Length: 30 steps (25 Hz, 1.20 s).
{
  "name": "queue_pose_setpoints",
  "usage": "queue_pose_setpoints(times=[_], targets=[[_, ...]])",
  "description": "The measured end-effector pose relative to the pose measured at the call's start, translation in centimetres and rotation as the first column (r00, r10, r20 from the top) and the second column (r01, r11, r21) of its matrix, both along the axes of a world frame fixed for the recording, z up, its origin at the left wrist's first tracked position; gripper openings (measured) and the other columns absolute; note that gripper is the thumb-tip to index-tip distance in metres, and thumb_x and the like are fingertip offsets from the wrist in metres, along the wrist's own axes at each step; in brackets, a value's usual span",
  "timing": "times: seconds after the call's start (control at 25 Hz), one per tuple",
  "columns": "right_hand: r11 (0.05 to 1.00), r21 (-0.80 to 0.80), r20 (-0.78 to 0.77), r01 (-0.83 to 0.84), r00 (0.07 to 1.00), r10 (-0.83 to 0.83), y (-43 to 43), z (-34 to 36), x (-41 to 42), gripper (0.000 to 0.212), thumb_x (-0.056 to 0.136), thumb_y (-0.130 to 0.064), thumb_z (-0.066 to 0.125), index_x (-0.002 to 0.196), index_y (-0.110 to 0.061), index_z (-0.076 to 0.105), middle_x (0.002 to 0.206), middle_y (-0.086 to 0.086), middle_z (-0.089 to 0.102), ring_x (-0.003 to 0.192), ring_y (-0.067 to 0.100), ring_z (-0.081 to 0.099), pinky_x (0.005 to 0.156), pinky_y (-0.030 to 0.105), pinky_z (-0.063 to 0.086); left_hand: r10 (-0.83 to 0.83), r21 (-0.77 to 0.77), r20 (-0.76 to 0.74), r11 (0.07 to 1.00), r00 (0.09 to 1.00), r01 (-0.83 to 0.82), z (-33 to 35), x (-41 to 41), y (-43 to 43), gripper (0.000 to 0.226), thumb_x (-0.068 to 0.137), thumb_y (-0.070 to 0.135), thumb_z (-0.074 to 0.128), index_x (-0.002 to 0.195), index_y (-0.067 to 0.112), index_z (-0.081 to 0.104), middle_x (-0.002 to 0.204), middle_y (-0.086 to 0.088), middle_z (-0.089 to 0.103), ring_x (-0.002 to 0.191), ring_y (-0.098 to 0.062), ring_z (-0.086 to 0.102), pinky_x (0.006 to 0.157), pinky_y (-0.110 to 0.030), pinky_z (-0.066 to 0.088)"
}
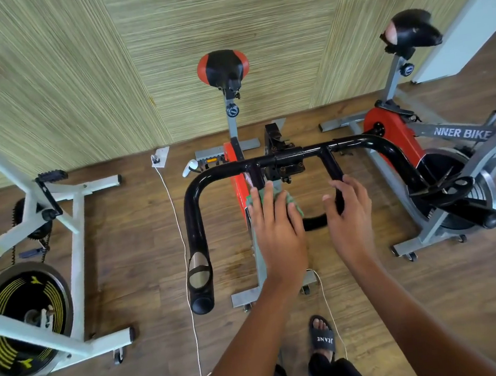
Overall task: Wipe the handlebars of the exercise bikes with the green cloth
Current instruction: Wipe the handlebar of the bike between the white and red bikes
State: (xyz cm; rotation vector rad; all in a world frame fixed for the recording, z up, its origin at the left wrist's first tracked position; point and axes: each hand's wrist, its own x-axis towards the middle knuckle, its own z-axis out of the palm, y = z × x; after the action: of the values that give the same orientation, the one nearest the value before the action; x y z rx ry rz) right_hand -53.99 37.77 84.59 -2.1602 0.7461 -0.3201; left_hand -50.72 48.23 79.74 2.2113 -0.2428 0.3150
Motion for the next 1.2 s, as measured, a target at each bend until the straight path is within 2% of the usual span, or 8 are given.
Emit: queue_pose_setpoints(times=[0.16, 0.24, 0.36, 0.52, 0.72, 0.88, 1.0, 1.2], targets=[[0.998, 0.058, 0.004, -0.027, 1.000, 0.027, 0.3, -0.7, -0.5, 0.039, 0.103, -0.031, 0.047, 0.142, -0.027, 0.046, 0.158, -0.010, 0.026, 0.146, 0.010, 0.020, 0.116, 0.047, 0.032, 0.027, 0.082, -0.039, 0.996, 0.999, -0.024, -0.1, 1.1, 0.2, 0.051, 0.106, 0.028, 0.026, 0.151, 0.007, 0.038, 0.163, -0.007, 0.024, 0.154, -0.023, 0.008, 0.125, -0.044, 0.013], [0.995, 0.087, 0.023, -0.040, 0.999, 0.038, 0.4, -0.9, -0.8, 0.040, 0.103, -0.032, 0.046, 0.143, -0.028, 0.044, 0.159, -0.012, 0.023, 0.147, 0.008, 0.017, 0.116, 0.048, 0.032, 0.039, 0.096, -0.044, 0.995, 0.998, -0.035, 0.0, 0.8, -0.1, 0.052, 0.107, 0.030, 0.024, 0.151, 0.006, 0.037, 0.163, -0.008, 0.026, 0.154, -0.024, 0.009, 0.124, -0.046, 0.014], [0.993, 0.094, 0.024, -0.071, 0.997, 0.069, 0.7, -1.4, -0.8, 0.040, 0.104, -0.028, 0.046, 0.144, -0.024, 0.044, 0.161, -0.009, 0.024, 0.151, 0.008, 0.008, 0.122, 0.045, 0.023, -0.059, 0.081, 0.012, 0.995, 0.998, 0.058, -0.8, -2.1, -0.3, 0.050, 0.108, 0.029, 0.026, 0.150, 0.003, 0.036, 0.159, -0.009, 0.032, 0.154, -0.025, 0.010, 0.124, -0.048, 0.012], [0.987, 0.113, 0.035, -0.114, 0.993, 0.110, 0.6, -2.0, -1.2, 0.038, 0.105, -0.026, 0.044, 0.143, -0.020, 0.046, 0.161, -0.009, 0.024, 0.152, 0.005, 0.000, 0.123, 0.038, 0.016, -0.118, 0.138, 0.188, 0.986, 0.975, 0.092, -2.8, -1.1, 0.8, 0.052, 0.108, 0.036, 0.020, 0.140, 0.004, 0.046, 0.148, -0.012, 0.045, 0.150, -0.027, 0.024, 0.121, -0.055, 0.018], [0.970, 0.178, 0.150, -0.164, 0.979, 0.138, -0.6, -2.1, -1.9, 0.033, 0.107, -0.015, 0.040, 0.135, -0.030, 0.049, 0.154, -0.011, 0.036, 0.151, 0.006, 0.013, 0.116, 0.018, 0.015, -0.240, 0.324, 0.431, 0.941, 0.870, 0.100, -4.2, -1.7, 0.6, 0.046, 0.106, 0.037, 0.028, 0.138, 0.009, 0.047, 0.141, -0.009, 0.049, 0.141, -0.029, 0.037, 0.122, -0.049, 0.019], [0.968, 0.207, 0.225, -0.142, 0.970, 0.094, -1.7, -2.2, -3.2, 0.035, 0.106, -0.016, 0.041, 0.139, -0.023, 0.050, 0.151, -0.004, 0.045, 0.143, 0.006, 0.035, 0.115, 0.018, 0.028, -0.314, 0.401, 0.515, 0.910, 0.797, 0.100, -4.6, 0.2, 2.1, 0.046, 0.104, 0.041, 0.033, 0.137, 0.011, 0.047, 0.139, -0.006, 0.048, 0.138, -0.026, 0.041, 0.122, -0.046, 0.020], [0.965, 0.248, 0.199, -0.087, 0.979, 0.038, -1.5, -2.9, -4.6, 0.038, 0.106, -0.019, 0.040, 0.142, -0.023, 0.049, 0.149, -0.007, 0.047, 0.139, 0.001, 0.038, 0.112, 0.020, 0.030, -0.289, 0.431, 0.515, 0.901, 0.807, 0.047, -4.5, -0.7, 0.4, 0.046, 0.104, 0.041, 0.033, 0.136, 0.011, 0.047, 0.138, -0.006, 0.047, 0.135, -0.027, 0.042, 0.122, -0.046, 0.020], [0.937, 0.350, 0.162, -0.012, 0.986, -0.048, -1.9, -3.6, -5.3, 0.037, 0.106, -0.022, 0.040, 0.140, -0.039, 0.046, 0.138, -0.023, 0.048, 0.128, -0.012, 0.042, 0.103, 0.014, 0.033, -0.296, 0.479, 0.451, 0.876, 0.842, 0.051, -3.9, -1.7, -0.3, 0.045, 0.105, 0.041, 0.032, 0.139, 0.013, 0.044, 0.137, -0.005, 0.045, 0.133, -0.025, 0.042, 0.123, -0.044, 0.016]])
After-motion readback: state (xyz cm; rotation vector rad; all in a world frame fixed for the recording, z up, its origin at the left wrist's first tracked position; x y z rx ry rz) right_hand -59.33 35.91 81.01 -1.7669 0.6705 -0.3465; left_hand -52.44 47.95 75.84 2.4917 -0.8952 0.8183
